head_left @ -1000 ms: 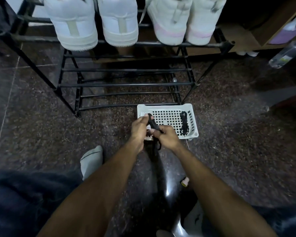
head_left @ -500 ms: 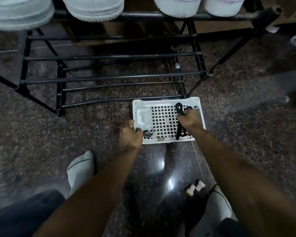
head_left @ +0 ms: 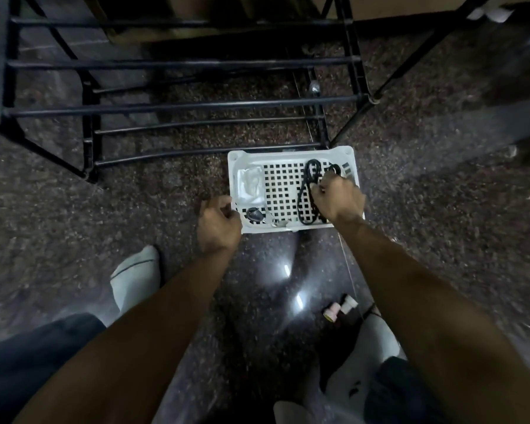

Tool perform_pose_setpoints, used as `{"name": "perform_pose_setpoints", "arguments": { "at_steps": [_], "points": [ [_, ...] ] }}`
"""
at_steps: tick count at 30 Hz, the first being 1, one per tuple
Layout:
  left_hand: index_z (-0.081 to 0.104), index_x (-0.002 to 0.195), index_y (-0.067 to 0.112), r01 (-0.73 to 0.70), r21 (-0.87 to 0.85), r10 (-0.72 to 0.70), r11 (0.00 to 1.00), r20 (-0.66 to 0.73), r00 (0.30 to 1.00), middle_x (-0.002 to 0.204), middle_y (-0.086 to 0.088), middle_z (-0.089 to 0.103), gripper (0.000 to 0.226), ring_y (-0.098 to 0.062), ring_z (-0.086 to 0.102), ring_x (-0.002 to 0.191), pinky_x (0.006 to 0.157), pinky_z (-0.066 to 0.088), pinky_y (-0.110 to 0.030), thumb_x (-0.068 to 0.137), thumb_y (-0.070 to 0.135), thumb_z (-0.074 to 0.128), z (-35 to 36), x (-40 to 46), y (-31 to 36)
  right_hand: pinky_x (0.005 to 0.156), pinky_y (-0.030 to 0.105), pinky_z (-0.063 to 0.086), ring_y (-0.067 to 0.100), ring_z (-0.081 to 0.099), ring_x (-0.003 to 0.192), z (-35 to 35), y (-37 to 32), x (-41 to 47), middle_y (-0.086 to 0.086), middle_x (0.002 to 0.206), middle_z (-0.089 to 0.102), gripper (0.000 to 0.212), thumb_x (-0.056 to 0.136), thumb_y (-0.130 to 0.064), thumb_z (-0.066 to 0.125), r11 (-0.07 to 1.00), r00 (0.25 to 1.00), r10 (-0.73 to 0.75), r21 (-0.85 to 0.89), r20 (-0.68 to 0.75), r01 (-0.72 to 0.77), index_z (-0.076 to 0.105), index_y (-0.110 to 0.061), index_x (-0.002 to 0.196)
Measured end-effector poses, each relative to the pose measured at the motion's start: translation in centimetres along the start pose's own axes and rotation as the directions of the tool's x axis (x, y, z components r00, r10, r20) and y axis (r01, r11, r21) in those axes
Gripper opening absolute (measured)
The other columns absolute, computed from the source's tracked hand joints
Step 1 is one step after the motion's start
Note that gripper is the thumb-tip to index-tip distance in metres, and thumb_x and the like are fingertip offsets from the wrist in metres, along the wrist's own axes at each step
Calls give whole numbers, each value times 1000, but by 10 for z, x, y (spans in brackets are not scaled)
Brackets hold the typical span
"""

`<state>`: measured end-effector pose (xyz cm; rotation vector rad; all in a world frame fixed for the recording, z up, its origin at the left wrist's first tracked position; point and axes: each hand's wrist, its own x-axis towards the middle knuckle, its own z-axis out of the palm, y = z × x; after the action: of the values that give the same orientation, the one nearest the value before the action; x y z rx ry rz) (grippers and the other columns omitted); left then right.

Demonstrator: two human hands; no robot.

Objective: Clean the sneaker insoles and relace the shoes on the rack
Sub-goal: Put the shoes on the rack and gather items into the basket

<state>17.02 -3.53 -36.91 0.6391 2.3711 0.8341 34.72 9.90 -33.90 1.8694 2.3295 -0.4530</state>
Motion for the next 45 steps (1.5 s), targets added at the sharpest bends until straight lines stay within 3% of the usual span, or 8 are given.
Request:
{"name": "perform_pose_setpoints", "arguments": {
  "at_steps": [7, 14, 20, 24, 30, 35, 40, 45],
  "points": [
    [70, 103, 14, -27, 19, 28, 999, -59, 998, 106, -12, 68, 22, -32, 63, 90, 76, 47, -32, 85, 10, 57, -3, -43, -30, 70, 27, 38, 23, 59, 81, -4, 34, -68, 8, 96, 66, 32, 95, -50, 48, 913, 853, -251, -182, 458, 366, 59, -22, 104],
    [73, 94, 13, 144, 11, -139, 990, 339, 931, 102, -12, 73, 19, -28, 67, 98, 85, 48, -29, 85, 1, 60, 7, -97, -68, 98, 40, 42, 33, 53, 120, 39, 64, -149, 12, 140, 48, 83, 78, -65, 61, 832, 690, -108, -314, 716, 457, 29, -22, 142],
    [73, 92, 12, 178, 44, -178, 983, 470, 865, 98, -13, 73, 16, -30, 68, 93, 85, 51, -34, 85, 4, 61, 12, -107, -79, 94, 43, 43, 36, 53, 120, 67, 66, -171, 7, 146, 39, 66, 89, -37, 56, 886, 747, -120, -270, 654, 378, 24, -24, 146],
    [71, 93, 14, 229, 65, -226, 971, 546, 806, 99, -17, 72, 12, -33, 68, 92, 82, 53, -36, 88, 9, 62, 11, -101, -80, 85, 32, 44, 28, 59, 109, 70, 47, -169, 4, 123, 60, 47, 80, -46, 67, 991, 811, -119, 21, 573, 131, 50, -25, 119],
    [60, 99, 21, 626, -79, -373, 776, 743, 556, 89, -4, 65, 15, -17, 59, 70, 62, 51, -30, 98, 33, 52, 7, -113, -53, 68, 32, 47, 17, 61, 77, 74, -4, -169, -5, 81, 66, 37, 68, -43, 79, 905, 827, -233, 426, 512, -8, 54, -22, 86],
    [62, 90, 17, 622, -219, -355, 752, 660, 662, 79, -3, 63, 12, -13, 59, 63, 44, 51, -21, 92, 5, 60, 4, -110, -50, 72, 33, 48, 15, 61, 82, 69, 6, -165, -7, 86, 66, 43, 63, -52, 83, 874, 833, -259, 486, 489, -13, 55, -29, 86],
    [61, 103, 20, 618, -172, -313, 767, 741, 594, 85, -4, 68, 11, -10, 64, 58, 51, 45, -18, 96, 13, 55, -2, -105, -41, 77, 32, 52, 23, 65, 91, 57, 44, -163, -1, 100, 67, 26, 80, -49, 70, 970, 901, -53, 235, 430, -55, 61, -28, 93],
    [62, 106, 16, 669, -226, -276, 708, 784, 556, 91, -6, 69, 13, -11, 66, 59, 55, 41, -22, 95, 18, 56, -3, -100, -35, 82, 42, 49, 37, 58, 111, 59, 78, -171, 12, 131, 46, 52, 90, -42, 59, 970, 909, 240, -123, 342, -209, 40, -15, 128]
  ]
}}
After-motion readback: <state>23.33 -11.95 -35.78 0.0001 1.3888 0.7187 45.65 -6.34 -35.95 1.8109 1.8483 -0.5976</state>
